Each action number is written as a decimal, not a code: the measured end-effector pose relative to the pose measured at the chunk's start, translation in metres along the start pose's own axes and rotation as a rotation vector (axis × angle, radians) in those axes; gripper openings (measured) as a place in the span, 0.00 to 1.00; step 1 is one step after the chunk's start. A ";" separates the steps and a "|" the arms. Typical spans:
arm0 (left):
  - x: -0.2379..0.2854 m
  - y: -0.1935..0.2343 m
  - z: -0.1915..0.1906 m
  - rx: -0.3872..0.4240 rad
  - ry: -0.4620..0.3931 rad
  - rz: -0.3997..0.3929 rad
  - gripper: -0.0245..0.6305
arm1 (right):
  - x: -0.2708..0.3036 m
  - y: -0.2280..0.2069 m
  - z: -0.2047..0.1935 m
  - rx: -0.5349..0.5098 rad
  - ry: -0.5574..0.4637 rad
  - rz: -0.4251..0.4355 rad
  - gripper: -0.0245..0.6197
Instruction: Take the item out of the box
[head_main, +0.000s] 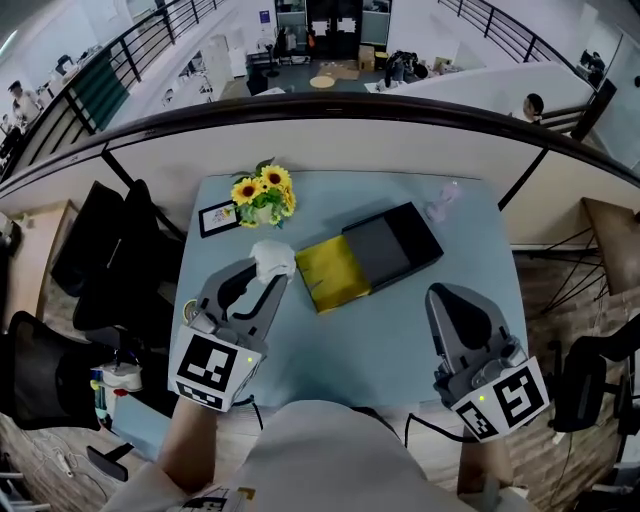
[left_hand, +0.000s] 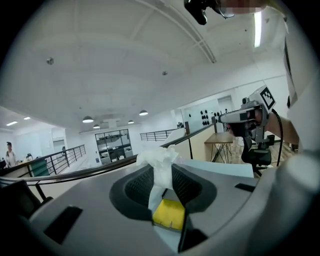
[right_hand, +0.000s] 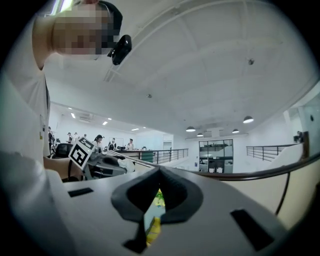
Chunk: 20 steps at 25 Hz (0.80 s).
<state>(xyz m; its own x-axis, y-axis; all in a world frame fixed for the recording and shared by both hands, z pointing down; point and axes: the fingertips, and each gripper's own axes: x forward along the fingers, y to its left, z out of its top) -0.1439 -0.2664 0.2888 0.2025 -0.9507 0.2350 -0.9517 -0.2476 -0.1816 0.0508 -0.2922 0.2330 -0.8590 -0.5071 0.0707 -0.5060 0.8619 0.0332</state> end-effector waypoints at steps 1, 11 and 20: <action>-0.004 -0.004 -0.002 0.000 0.000 -0.005 0.21 | 0.000 0.005 -0.002 0.001 0.007 0.009 0.04; -0.015 -0.032 -0.023 -0.039 0.042 -0.074 0.21 | -0.001 0.033 -0.033 0.067 0.085 0.053 0.04; -0.012 -0.026 -0.025 -0.009 0.051 -0.053 0.21 | -0.005 0.018 -0.029 0.065 0.069 0.005 0.04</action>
<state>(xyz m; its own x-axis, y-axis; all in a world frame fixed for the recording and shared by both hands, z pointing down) -0.1273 -0.2434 0.3148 0.2411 -0.9255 0.2921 -0.9420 -0.2955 -0.1590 0.0485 -0.2737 0.2625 -0.8552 -0.4992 0.1397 -0.5077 0.8609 -0.0317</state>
